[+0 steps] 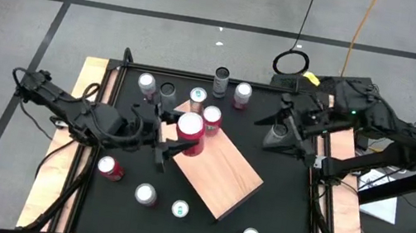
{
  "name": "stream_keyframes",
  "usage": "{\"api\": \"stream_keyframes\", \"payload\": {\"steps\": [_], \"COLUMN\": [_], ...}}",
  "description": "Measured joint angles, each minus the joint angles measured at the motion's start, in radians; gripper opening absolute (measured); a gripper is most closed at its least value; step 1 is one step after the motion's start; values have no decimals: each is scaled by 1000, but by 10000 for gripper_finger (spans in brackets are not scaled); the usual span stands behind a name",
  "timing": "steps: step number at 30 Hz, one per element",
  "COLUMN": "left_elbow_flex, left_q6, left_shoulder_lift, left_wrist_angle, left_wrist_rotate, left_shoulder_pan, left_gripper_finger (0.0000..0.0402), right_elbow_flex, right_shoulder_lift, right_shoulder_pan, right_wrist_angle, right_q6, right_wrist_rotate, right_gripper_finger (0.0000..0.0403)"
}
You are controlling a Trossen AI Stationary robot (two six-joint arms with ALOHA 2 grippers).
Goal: Place canned beverage on shelf
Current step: Put the bottom red soda can on the shelf aligned with the other red soda can
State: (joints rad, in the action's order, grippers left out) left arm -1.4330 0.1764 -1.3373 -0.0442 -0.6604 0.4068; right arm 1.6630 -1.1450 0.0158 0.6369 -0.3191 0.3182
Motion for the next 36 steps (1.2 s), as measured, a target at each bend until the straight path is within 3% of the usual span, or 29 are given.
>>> {"api": "stream_keyframes", "payload": {"steps": [5, 10, 14, 21, 36], "left_elbow_flex": [0, 33, 157, 345, 359], "left_q6": [102, 108, 148, 159, 164], "left_shoulder_lift": [-1, 3, 6, 5, 5], "left_wrist_angle": [-156, -228, -160, 123, 144], "left_wrist_rotate": [26, 29, 28, 1, -28], "left_shoulder_pan": [-2, -2, -25, -27, -28], "left_gripper_finger": [295, 295, 295, 295, 295], "right_elbow_flex": [0, 0, 0, 0, -1], "right_shoulder_lift": [35, 44, 44, 43, 43], "right_shoulder_pan": [0, -1, 0, 0, -1], "right_wrist_angle": [4, 6, 6, 8, 51], "right_q6": [10, 5, -35, -57, -25], "right_wrist_rotate": [-1, -2, -1, -1, -1], "right_gripper_finger": [341, 341, 341, 341, 341]}}
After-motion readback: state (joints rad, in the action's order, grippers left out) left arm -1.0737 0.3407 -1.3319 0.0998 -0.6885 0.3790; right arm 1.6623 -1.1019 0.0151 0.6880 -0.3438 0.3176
